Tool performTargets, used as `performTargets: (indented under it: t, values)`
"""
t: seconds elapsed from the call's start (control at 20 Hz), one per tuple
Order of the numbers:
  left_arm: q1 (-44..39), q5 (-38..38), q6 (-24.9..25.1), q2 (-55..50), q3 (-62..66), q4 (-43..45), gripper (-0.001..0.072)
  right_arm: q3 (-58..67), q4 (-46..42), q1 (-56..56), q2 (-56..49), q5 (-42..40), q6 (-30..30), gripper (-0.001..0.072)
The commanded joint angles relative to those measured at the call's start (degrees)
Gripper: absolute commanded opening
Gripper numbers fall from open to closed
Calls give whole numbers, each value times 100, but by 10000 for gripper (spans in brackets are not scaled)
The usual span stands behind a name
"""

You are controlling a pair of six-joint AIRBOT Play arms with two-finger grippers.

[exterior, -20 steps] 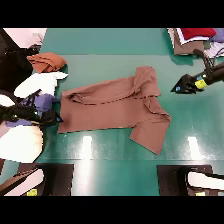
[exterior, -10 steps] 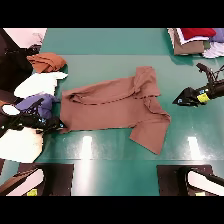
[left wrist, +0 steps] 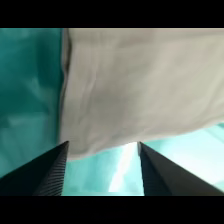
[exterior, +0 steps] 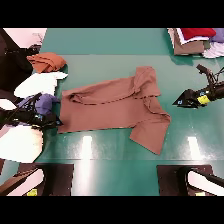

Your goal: Fold the shirts.

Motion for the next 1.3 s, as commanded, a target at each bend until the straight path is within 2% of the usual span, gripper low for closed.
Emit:
performTargets:
  t: [0.0, 0.3, 0.7, 0.8, 0.85, 0.9, 1.0, 1.05, 1.1, 1.15, 1.2, 1.25]
  values:
    - [-4, -122, -52, 33, 52, 195, 527, -2, 2, 4, 2, 13, -39, 368]
    - [-4, 330, -48, -20, -492, -68, 526, -2, 4, 4, 2, -9, -42, 368]
    - [-4, 627, -42, -20, -551, -372, 520, -4, -39, 4, 2, 4, -39, 368]
    - [-4, 649, 31, -20, -549, -376, 160, -9, -57, 4, 0, 2, -39, 368]
    - [-4, 684, 94, -20, -549, -437, 65, -9, -74, 2, 0, -11, -42, 368]
    - [-4, 726, 151, -20, -542, -516, 25, -9, -175, -7, 0, 0, -37, 368]
    - [-4, 730, 155, -17, -490, -599, 24, -168, -435, -76, 7, 55, -37, 369]
    - [-4, 728, 155, 11, -446, -603, 24, -396, -455, -186, 7, 72, -37, 407]
    - [-4, 737, 157, 66, -415, -603, 24, -673, -455, -313, 2, 37, -37, 557]
    - [-4, 743, 155, 129, -400, -610, 24, -1010, -450, -463, 2, -116, -42, 614]
    - [-4, 730, 157, 153, -361, -636, 24, -1300, -428, -590, -2, -356, -120, 611]
    - [-4, 723, 155, 166, -334, -667, 24, -1558, -315, -673, -11, -643, -361, 563]
